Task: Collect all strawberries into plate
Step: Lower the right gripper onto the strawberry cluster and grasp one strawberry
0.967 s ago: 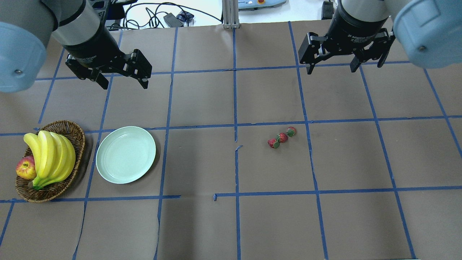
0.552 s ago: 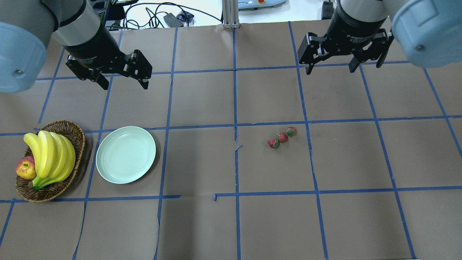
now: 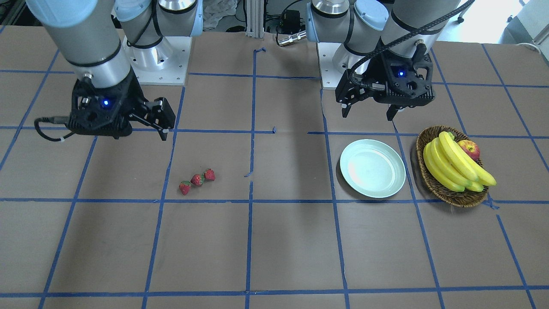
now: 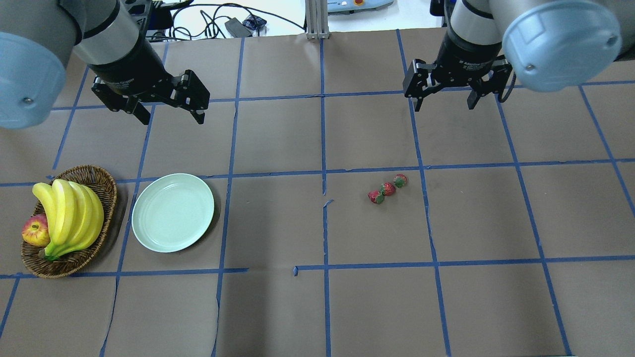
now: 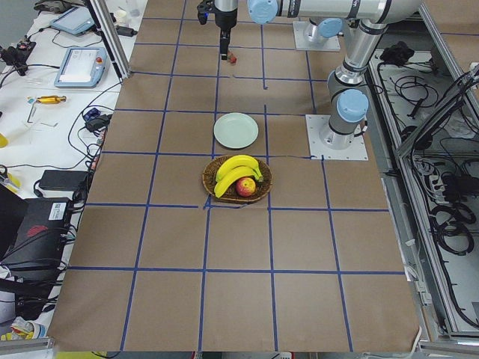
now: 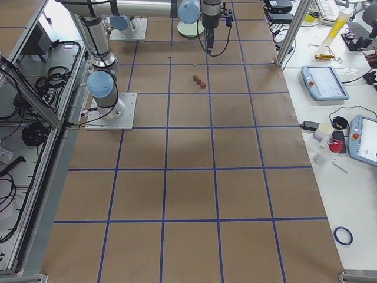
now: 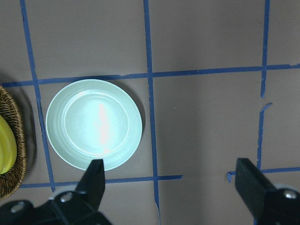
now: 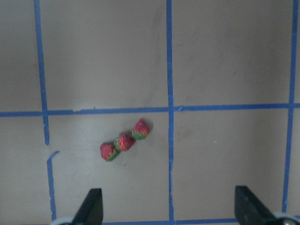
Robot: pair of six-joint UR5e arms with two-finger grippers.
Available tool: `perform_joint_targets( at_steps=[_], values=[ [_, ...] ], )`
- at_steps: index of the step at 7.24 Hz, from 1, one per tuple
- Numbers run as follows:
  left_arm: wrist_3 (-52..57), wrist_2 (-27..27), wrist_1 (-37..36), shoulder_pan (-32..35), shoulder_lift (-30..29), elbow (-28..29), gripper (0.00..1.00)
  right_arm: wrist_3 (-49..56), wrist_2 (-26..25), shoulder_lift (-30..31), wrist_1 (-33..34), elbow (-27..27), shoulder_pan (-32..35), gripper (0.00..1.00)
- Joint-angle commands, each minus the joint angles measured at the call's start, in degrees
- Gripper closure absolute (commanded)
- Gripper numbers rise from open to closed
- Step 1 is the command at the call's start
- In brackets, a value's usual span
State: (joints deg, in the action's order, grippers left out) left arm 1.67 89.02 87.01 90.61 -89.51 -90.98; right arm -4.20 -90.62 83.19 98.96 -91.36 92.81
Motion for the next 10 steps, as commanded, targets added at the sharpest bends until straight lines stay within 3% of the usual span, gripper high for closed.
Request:
perform_joint_targets(
  at_steps=[1, 3, 5, 10],
  values=[
    [-0.08, -0.08, 0.00, 0.00, -0.13, -0.25, 0.00, -5.68, 0.27, -3.73, 16.52, -11.32, -0.09, 0.00],
    [-0.08, -0.08, 0.00, 0.00, -0.05, -0.69, 0.00, -23.57, 0.18, -6.97, 32.19, -21.89, -0.09, 0.00],
    [-0.08, -0.08, 0.00, 0.00, -0.05, -0.87, 0.00, -40.02, 2.27, -9.70, 36.11, -23.52, -0.09, 0.00],
    [-0.08, -0.08, 0.00, 0.00, -0.05, -1.30, 0.00, -42.82, 5.63, -14.27, 40.00, -24.40, 0.17, 0.04]
  ],
)
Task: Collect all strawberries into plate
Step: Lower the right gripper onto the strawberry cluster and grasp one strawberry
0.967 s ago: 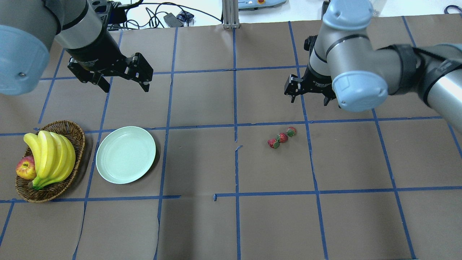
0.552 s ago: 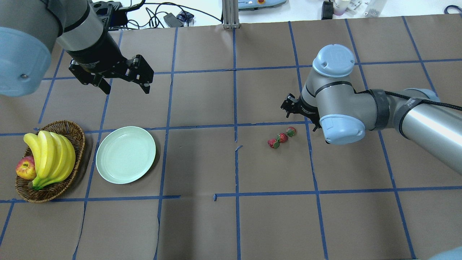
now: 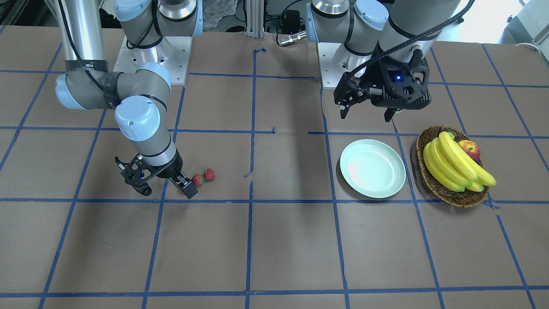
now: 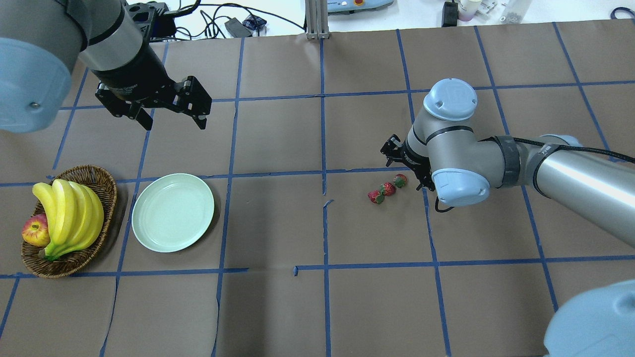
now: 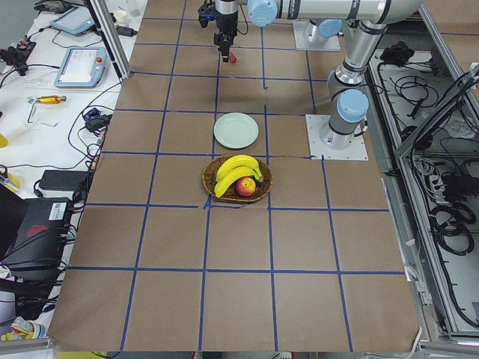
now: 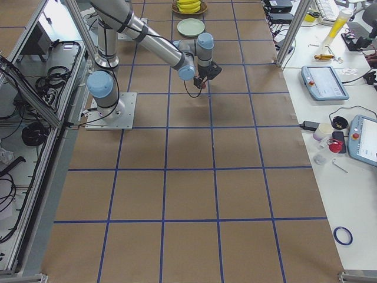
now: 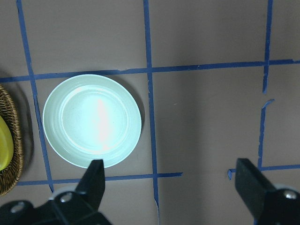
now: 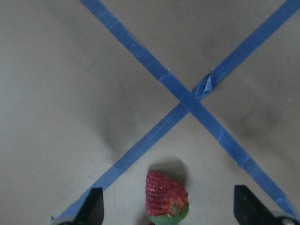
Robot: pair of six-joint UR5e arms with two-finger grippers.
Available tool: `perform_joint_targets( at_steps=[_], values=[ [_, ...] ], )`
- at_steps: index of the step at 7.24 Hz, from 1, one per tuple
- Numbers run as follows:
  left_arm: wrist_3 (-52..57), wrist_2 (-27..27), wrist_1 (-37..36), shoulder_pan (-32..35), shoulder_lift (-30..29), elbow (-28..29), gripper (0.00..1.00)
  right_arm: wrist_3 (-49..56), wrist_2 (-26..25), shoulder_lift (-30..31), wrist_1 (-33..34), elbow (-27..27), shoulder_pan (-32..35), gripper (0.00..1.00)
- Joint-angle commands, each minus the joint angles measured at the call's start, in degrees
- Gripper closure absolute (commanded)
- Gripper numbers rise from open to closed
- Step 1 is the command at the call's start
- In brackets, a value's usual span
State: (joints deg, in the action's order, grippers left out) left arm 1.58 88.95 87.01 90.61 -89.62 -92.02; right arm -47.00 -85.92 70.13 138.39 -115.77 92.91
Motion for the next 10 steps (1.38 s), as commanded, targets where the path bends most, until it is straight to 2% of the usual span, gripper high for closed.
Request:
perform_joint_targets(
  at_steps=[1, 4, 5, 6, 7, 8, 10],
  values=[
    [0.00, 0.00, 0.00, 0.00, 0.14, -0.27, 0.00, 0.15, -0.12, -1.31, 0.39, -0.42, 0.08, 0.06],
    [0.00, 0.00, 0.00, 0.00, 0.06, -0.27, 0.00, -0.02, 0.92, -1.14, 0.39, -0.43, 0.08, 1.00],
    [0.00, 0.09, 0.00, 0.00, 0.06, -0.18, 0.00, 0.06, 0.58, -0.62, 0.13, 0.62, 0.00, 1.00],
    [0.00, 0.09, 0.00, 0.00, 0.14, -0.18, 0.00, 0.41, 0.49, 0.35, -0.40, 3.85, 0.08, 1.00],
    [0.00, 0.09, 0.00, 0.00, 0.15, -0.18, 0.00, -0.19, 0.75, 1.31, -4.49, 9.01, 1.21, 1.00],
    [0.00, 0.09, 0.00, 0.00, 0.15, -0.18, 0.00, -0.11, 0.31, 1.41, -10.36, 12.63, 6.79, 1.00],
    [0.08, 0.09, 0.00, 0.00, 0.32, -0.18, 0.00, -0.11, -0.83, 1.24, -10.25, 13.64, 19.45, 1.00]
  ],
)
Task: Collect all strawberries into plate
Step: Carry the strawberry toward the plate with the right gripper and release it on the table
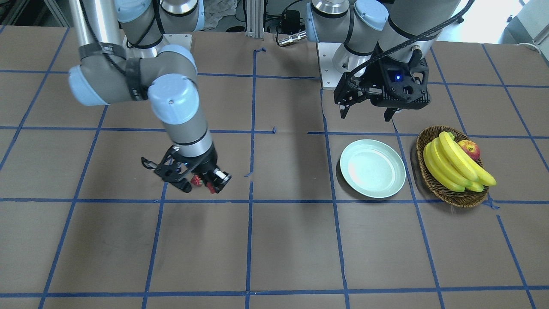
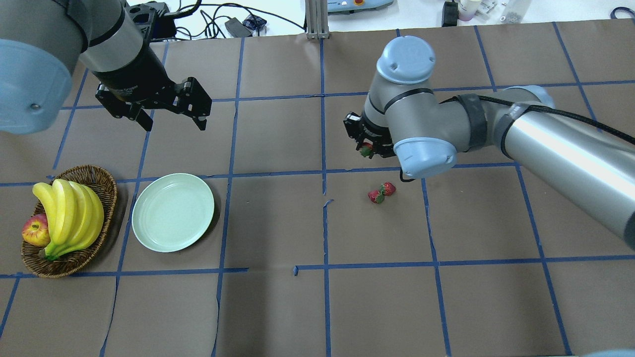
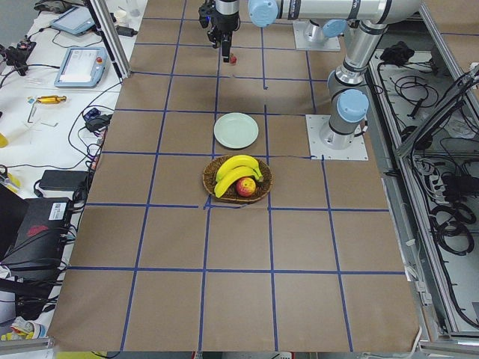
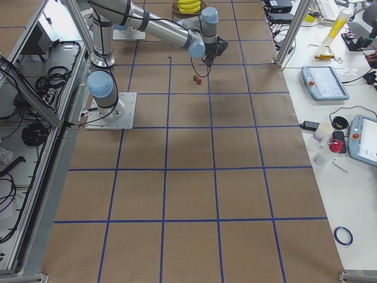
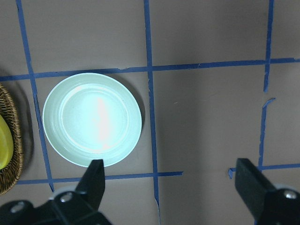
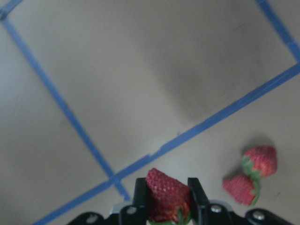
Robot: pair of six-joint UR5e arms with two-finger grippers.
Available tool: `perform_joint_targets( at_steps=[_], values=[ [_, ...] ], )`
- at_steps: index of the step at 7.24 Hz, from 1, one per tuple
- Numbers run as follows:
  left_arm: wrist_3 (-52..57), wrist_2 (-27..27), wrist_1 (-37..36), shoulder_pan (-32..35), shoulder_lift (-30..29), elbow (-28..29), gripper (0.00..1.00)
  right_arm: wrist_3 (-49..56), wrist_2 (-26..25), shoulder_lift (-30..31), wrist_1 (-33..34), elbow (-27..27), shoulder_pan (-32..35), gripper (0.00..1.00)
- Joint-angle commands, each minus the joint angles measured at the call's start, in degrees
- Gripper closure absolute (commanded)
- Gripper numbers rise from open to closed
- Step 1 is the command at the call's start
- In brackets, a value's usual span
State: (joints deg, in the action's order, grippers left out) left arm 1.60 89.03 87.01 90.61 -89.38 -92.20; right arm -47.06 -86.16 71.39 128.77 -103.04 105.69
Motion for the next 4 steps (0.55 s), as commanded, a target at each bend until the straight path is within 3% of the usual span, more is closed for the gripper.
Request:
perform_joint_targets(
  at_steps=[1, 3, 4],
  values=[
    [0.07, 0.00, 0.00, 0.00, 0.17, -0.09, 0.00, -0.05, 0.02, -1.06, -0.63, 0.21, 11.25, 1.00],
    [-0.02, 0.00, 0.00, 0.00, 0.17, -0.09, 0.00, -0.14, 0.20, -6.50, 0.94, -0.58, 16.81, 1.00],
    [0.07, 0.00, 0.00, 0.00, 0.17, -0.09, 0.00, -0.14, 0.29, -8.87, 4.52, -0.85, 17.35, 0.93]
  ],
)
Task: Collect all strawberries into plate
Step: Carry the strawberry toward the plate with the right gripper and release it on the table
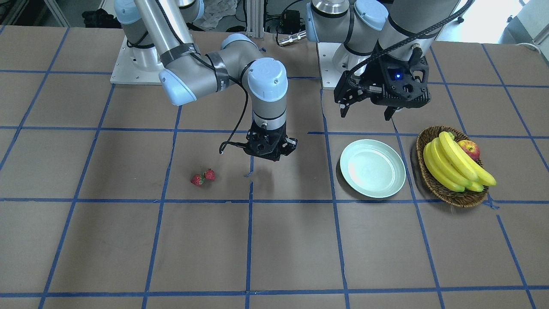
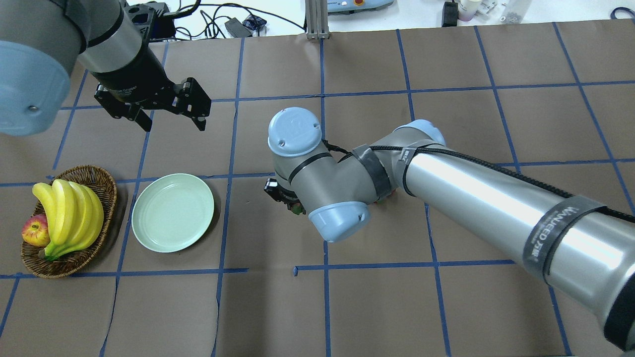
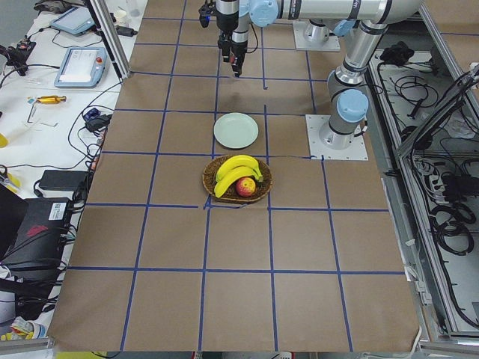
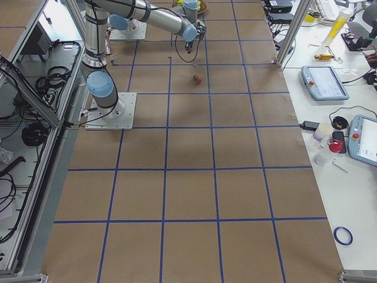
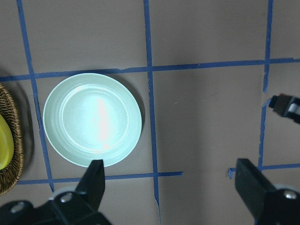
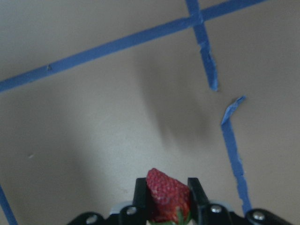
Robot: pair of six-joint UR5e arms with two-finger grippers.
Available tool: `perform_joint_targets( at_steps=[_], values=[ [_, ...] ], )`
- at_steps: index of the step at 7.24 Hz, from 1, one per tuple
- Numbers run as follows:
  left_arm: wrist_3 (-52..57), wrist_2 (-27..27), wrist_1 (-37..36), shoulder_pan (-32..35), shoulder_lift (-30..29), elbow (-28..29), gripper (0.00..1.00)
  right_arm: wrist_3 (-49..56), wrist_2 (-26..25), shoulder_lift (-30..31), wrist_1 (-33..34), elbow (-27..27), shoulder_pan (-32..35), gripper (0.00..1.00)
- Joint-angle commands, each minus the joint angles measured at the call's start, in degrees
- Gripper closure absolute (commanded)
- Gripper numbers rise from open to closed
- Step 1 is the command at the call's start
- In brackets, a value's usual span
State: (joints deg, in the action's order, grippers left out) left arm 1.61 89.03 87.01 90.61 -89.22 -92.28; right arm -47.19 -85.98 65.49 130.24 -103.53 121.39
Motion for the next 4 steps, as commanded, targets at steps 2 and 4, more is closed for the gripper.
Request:
perform_joint_targets(
  at_steps=[2, 4],
  values=[
    [0.06, 0.00, 0.00, 0.00, 0.01, -0.01, 0.00, 0.69, -0.33, -1.96, 2.74, -0.53, 1.57, 0.00],
    [0.15, 0.09, 0.00, 0.00, 0.01, -0.01, 0.00, 4.78, -4.25, 6.35, -6.42, -0.53, -3.06, 0.00]
  ],
)
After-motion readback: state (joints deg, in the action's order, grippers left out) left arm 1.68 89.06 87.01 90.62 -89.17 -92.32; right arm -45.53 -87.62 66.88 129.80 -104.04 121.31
